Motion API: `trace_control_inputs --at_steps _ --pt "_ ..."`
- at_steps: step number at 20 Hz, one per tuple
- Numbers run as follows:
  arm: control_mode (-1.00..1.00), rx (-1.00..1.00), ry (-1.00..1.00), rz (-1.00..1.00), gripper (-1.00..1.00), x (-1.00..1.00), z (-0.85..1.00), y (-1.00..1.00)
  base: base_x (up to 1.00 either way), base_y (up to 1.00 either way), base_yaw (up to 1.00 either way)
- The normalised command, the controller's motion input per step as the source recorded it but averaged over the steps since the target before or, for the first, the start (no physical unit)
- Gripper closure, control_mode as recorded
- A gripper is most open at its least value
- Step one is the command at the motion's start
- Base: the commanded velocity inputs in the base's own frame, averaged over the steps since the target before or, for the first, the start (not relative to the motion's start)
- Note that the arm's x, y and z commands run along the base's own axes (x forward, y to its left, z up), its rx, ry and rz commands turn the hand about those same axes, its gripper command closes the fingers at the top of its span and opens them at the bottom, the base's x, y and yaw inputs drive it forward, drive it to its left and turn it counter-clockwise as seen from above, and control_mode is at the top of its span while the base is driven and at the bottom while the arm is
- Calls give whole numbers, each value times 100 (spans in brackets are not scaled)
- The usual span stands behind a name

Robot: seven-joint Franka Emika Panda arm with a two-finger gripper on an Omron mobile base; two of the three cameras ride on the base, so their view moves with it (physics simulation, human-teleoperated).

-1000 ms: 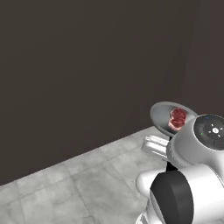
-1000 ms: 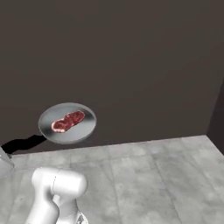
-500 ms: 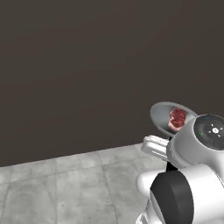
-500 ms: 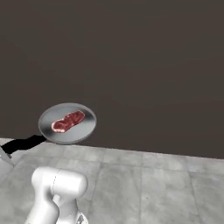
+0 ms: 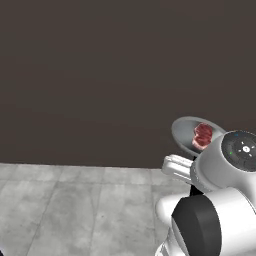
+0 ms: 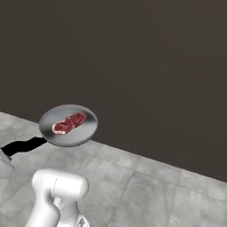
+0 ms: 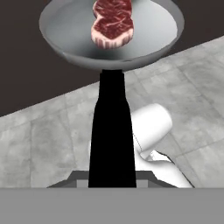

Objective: Pick up the pan with the steak in it and place it on the dining table. Then place the steak on the plate.

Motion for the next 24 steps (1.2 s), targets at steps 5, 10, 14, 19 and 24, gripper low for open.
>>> trace_control_inputs --at_steps 5,10,14,19,24 --pt "100 0 0 0 100 0 0 0 -12 -1 38" --pt "100 0 0 0 100 0 0 0 -16 -2 48" --pt "100 0 0 0 100 0 0 0 -13 0 28" --pt "100 0 0 0 100 0 0 0 0 0 0" --pt "100 0 0 0 100 0 0 0 -14 -6 35"
